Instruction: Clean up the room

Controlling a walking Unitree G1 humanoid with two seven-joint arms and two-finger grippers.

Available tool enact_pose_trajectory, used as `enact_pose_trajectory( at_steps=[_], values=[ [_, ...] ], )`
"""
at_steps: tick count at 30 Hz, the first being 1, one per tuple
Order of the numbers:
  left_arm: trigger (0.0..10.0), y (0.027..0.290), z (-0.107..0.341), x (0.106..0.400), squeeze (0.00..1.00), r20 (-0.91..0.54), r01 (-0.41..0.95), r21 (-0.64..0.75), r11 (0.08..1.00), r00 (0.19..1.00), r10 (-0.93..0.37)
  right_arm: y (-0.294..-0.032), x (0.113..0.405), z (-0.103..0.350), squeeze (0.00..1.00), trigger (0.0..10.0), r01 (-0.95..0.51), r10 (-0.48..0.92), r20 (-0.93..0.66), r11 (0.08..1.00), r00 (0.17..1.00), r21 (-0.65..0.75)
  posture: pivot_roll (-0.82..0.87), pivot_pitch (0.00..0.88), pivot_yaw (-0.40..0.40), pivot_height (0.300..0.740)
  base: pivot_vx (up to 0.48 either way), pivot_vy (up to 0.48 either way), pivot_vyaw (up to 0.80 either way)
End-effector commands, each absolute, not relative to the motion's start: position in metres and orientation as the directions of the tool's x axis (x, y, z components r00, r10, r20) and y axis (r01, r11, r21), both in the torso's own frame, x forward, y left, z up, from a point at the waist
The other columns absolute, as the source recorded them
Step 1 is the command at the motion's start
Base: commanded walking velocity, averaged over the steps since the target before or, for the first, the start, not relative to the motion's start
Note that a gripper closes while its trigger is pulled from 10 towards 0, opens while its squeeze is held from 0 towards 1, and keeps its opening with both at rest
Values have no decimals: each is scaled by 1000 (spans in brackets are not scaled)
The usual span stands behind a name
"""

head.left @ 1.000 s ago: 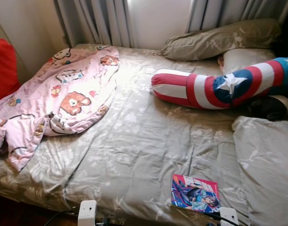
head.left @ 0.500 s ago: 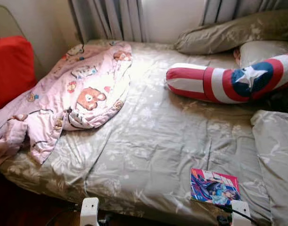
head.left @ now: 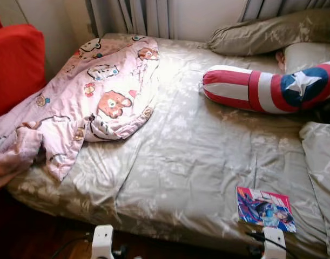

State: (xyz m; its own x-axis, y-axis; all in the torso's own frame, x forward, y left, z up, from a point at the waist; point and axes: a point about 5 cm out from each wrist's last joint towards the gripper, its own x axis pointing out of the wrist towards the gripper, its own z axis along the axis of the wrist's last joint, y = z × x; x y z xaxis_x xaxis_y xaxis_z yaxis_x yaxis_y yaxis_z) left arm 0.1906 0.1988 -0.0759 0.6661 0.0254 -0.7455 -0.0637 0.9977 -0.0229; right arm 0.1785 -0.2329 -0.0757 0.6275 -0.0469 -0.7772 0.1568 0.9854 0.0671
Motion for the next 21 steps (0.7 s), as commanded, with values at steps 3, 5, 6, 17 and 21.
enact_pose_trajectory(
  at_steps=[3, 5, 6, 17, 21],
  values=[
    [10000, 196, -78, 187, 0, -758, -57, -27, 998, 652, 16, -237, 170, -79, 0, 10000, 170, -55, -794, 984, 605, 61, 49, 175, -8, 740, 0, 160, 0],
    [10000, 196, -78, 187, 0, -757, -52, -24, 998, 653, 15, -237, 170, -79, 0, 10000, 170, -54, -794, 983, 605, 63, 49, 176, -7, 740, 0, 480, 0],
    [10000, 196, -78, 187, 0, -758, -53, -25, 998, 652, 15, -237, 170, -79, 0, 10000, 170, -54, -794, 983, 605, 63, 49, 176, -7, 740, 0, 480, 0],
    [10000, 194, -78, 188, 0, -758, -49, -29, 998, 652, 10, -236, 170, -79, 0, 10000, 170, -49, -793, 983, 607, 69, 49, 178, -7, 740, 0, 480, 0],
    [10000, 194, -78, 188, 0, -758, -49, -29, 998, 653, 10, -236, 170, -79, 0, 10000, 172, -49, -793, 983, 607, 70, 49, 179, -6, 740, 0, 480, 0]
  ],
)
